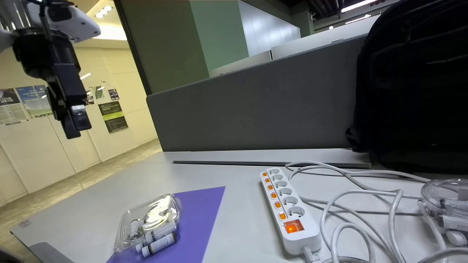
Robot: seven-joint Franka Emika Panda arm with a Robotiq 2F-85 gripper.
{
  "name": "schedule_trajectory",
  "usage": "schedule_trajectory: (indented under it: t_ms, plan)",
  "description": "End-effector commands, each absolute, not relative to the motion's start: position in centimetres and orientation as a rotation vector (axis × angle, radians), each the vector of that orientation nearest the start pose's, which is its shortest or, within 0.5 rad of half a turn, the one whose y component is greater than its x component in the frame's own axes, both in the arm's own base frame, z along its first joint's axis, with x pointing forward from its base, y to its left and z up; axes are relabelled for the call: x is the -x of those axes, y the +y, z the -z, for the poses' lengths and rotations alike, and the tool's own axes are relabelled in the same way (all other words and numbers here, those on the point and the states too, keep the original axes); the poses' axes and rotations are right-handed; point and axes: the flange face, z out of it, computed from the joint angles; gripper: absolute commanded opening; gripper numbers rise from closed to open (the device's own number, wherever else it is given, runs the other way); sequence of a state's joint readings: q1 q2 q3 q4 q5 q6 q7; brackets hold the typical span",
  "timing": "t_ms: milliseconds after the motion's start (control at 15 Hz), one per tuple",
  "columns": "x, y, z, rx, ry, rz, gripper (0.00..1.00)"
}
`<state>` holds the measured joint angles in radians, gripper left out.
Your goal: Turn on the second switch from the right
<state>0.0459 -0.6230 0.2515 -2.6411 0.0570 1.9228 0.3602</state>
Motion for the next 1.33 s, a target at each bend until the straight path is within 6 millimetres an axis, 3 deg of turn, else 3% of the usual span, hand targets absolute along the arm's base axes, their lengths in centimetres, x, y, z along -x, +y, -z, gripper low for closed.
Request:
schedule_trajectory:
  t_ms: [0, 333, 600, 667, 800, 1267]
  plan:
    - [-34.0, 6.9, -43.2, 3.233, 0.429, 0.039, 1.00]
    - [-36.5, -0.7, -43.9, 3.161, 0.711, 0.230, 1.00]
    - [-38.1, -6.5, -43.0, 3.120, 0.865, 0.328, 1.00]
    - [-38.5, -7.7, -42.7, 3.108, 0.892, 0.353, 0.75]
    - [-39.6, -9.8, -41.7, 3.086, 0.931, 0.372, 0.69]
    - [-43.8, -14.3, -37.8, 3.014, 0.994, 0.307, 0.19]
